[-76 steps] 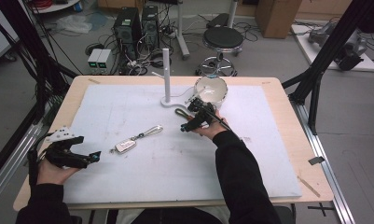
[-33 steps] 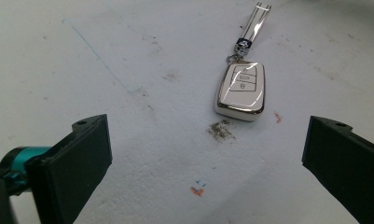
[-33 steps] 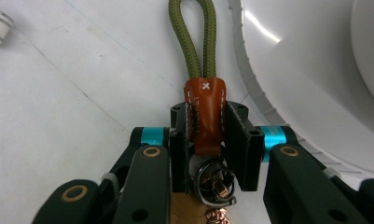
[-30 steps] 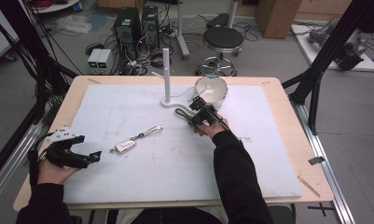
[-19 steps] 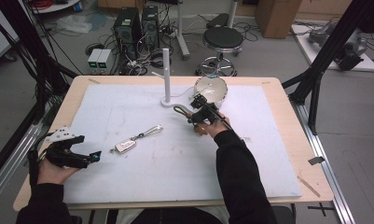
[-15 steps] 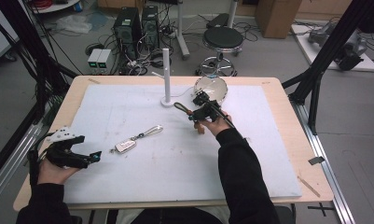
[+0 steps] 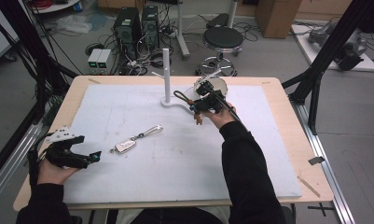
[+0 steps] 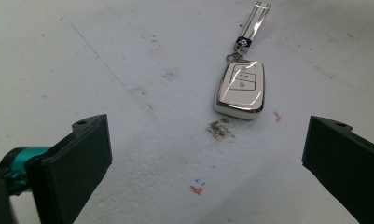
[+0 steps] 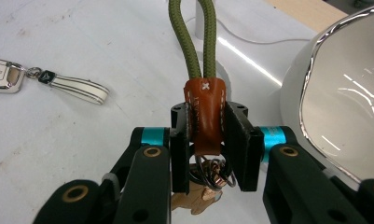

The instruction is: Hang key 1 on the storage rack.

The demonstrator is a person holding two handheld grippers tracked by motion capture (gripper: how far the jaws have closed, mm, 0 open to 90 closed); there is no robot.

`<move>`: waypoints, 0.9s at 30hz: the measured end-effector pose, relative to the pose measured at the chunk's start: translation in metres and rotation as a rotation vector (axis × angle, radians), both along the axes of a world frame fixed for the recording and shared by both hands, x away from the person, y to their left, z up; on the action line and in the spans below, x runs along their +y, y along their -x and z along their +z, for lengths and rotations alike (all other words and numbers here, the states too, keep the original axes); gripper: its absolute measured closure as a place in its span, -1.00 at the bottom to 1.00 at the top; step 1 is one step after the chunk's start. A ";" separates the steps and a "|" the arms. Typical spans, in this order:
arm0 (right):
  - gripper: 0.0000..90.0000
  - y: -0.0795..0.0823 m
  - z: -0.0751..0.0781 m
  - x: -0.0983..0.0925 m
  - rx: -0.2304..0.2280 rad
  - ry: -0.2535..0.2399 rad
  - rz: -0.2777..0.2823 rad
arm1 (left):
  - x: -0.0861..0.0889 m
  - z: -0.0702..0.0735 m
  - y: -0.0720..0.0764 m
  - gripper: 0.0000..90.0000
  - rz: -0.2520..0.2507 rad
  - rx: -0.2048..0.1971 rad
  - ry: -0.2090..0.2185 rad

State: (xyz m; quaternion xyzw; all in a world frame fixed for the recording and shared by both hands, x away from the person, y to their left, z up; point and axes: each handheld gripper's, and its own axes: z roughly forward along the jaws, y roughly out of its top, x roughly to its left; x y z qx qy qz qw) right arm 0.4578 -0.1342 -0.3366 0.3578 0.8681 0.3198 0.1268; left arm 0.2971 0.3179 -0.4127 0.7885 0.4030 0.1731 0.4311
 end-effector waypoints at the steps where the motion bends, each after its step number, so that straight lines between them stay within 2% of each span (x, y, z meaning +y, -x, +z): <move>1: 0.60 0.000 0.002 0.000 -0.004 -0.001 0.000 | 0.000 0.000 0.000 -0.96 0.001 0.001 0.000; 5: 0.60 0.000 0.014 -0.001 -0.041 -0.031 -0.008 | 0.000 0.000 0.000 -0.96 0.000 0.000 -0.001; 13: 0.60 0.000 0.037 0.002 -0.076 -0.041 -0.002 | 0.001 0.000 0.000 -0.96 0.001 -0.001 0.002; 20: 0.60 -0.002 0.055 0.004 -0.100 -0.029 -0.009 | 0.002 0.000 0.001 -0.96 0.005 -0.002 0.003; 23: 0.60 -0.002 0.064 0.005 -0.112 -0.041 -0.010 | 0.001 0.000 0.000 -0.96 0.005 -0.001 0.002; 27: 0.60 -0.002 0.072 0.010 -0.124 -0.021 -0.003 | 0.001 0.000 0.000 -0.96 0.002 0.004 -0.003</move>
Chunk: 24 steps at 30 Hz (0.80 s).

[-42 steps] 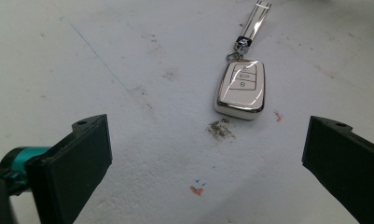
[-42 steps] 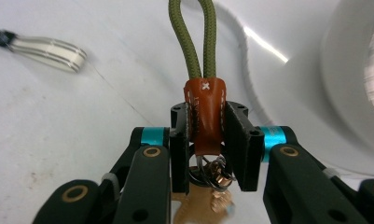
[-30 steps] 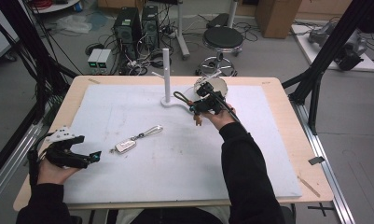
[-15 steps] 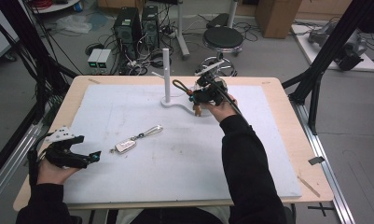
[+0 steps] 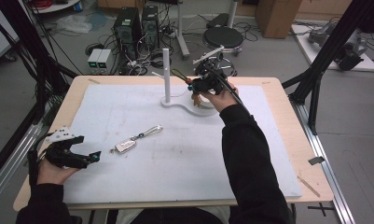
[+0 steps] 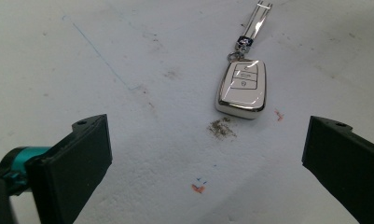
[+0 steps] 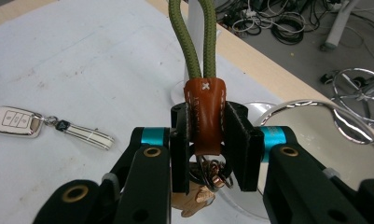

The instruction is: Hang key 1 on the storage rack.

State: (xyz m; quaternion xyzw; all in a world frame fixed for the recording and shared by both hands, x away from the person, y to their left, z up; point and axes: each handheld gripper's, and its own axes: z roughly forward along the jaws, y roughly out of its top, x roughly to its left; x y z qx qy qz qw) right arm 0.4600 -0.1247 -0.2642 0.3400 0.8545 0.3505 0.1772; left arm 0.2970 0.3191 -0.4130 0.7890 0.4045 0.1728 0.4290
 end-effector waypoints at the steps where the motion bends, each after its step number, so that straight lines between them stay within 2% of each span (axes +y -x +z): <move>1: 0.60 0.000 0.002 0.001 -0.005 0.002 0.004 | 0.000 0.000 0.000 -0.96 0.001 -0.001 0.000; 12: 0.60 0.000 0.019 0.014 -0.036 0.007 0.025 | 0.000 -0.003 -0.001 -0.96 0.002 0.011 -0.002; 17: 0.60 -0.002 0.015 0.023 -0.026 0.029 0.028 | 0.001 -0.002 -0.001 -0.96 0.005 0.010 0.005; 24: 0.59 -0.005 0.009 0.032 -0.034 0.054 0.018 | 0.001 -0.002 -0.001 -0.96 0.009 0.009 0.018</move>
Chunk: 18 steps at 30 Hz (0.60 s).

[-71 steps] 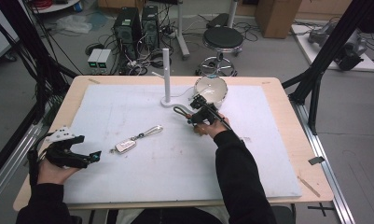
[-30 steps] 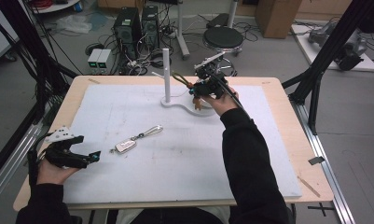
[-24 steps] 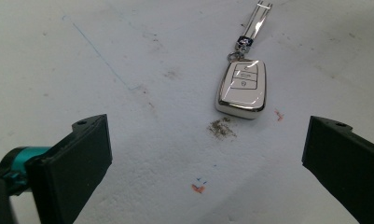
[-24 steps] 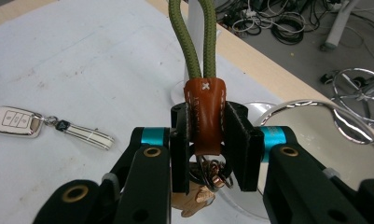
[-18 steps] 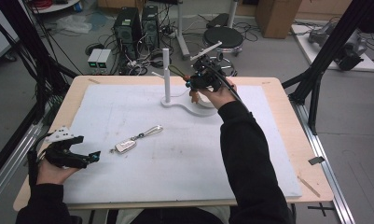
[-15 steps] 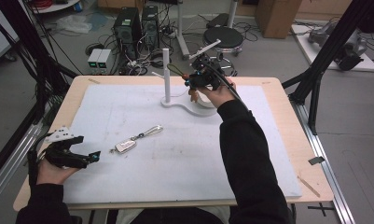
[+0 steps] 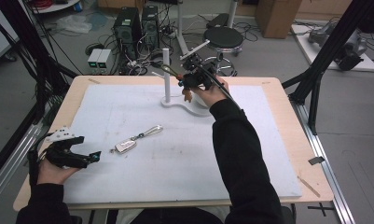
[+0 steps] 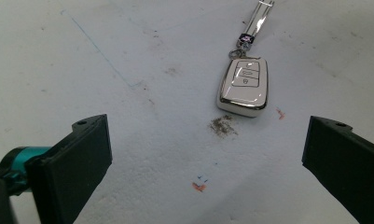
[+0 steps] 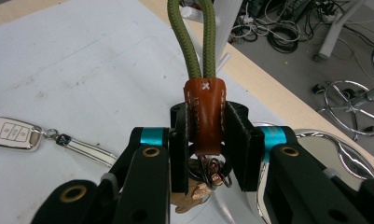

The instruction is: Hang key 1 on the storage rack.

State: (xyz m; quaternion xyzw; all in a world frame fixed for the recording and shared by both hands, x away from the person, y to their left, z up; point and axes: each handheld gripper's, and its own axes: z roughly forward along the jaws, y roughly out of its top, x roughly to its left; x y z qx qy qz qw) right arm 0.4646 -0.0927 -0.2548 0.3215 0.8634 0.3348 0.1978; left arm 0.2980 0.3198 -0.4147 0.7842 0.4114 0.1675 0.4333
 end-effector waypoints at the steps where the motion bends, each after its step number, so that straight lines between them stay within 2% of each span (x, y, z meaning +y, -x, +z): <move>1: 0.59 0.000 -0.001 0.001 0.006 0.003 -0.001 | 0.001 0.000 0.000 -0.96 -0.004 -0.002 -0.008; 9: 0.58 -0.006 -0.009 0.009 0.018 0.028 -0.028 | 0.000 0.000 -0.001 -0.96 -0.002 0.006 0.001; 15: 0.57 -0.013 -0.017 0.010 0.049 0.015 -0.051 | 0.001 0.000 -0.001 -0.96 0.001 0.003 0.008; 18: 0.57 -0.017 -0.022 0.014 0.059 0.028 -0.065 | 0.000 0.000 -0.001 -0.96 -0.001 0.002 0.008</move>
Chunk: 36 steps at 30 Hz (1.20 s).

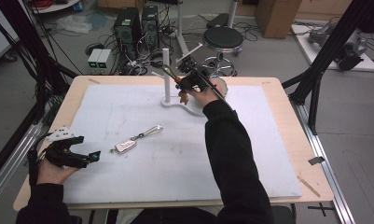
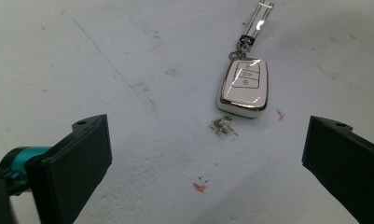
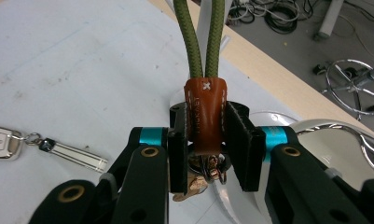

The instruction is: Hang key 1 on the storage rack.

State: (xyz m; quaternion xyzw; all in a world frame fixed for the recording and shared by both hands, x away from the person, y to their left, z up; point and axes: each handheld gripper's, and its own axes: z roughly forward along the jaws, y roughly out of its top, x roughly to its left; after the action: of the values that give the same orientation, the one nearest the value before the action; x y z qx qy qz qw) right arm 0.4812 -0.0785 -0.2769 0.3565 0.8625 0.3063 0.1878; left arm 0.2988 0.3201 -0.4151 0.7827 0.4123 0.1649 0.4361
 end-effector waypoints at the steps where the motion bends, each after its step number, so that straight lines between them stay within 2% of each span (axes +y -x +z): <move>1: 0.57 -0.001 -0.002 0.001 0.006 0.006 -0.005 | 0.000 0.000 0.000 -0.96 0.000 -0.001 0.000; 6: 0.56 -0.009 -0.015 0.009 0.028 0.030 -0.022 | 0.001 0.001 0.001 -0.96 0.000 -0.004 0.001; 17: 0.55 -0.024 -0.031 0.018 0.082 -0.028 -0.063 | 0.002 0.002 0.001 -0.96 -0.006 -0.007 -0.009; 24: 0.53 -0.026 -0.031 0.017 0.096 -0.042 -0.069 | 0.002 0.003 0.002 -0.96 -0.003 -0.019 -0.014; 27: 0.27 -0.027 -0.031 0.014 0.122 -0.063 -0.073 | 0.002 0.003 0.002 -0.96 -0.001 -0.022 -0.015; 30: 0.19 -0.026 -0.030 0.013 0.106 -0.050 -0.068 | 0.002 0.003 0.003 -0.96 0.000 -0.023 -0.014; 34: -0.06 -0.023 -0.027 0.012 0.101 -0.039 -0.060 | 0.002 0.002 0.003 -0.96 0.001 -0.022 -0.011; 36: -0.28 -0.022 -0.026 0.012 0.098 -0.037 -0.064 | 0.002 0.002 0.003 -0.96 0.007 -0.023 -0.003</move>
State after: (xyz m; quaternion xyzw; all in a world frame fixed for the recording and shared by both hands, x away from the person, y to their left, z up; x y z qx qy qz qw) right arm 0.5033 -0.0669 -0.3028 0.4017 0.8531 0.2981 0.1485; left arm 0.2959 0.3219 -0.4131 0.7800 0.4098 0.1757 0.4391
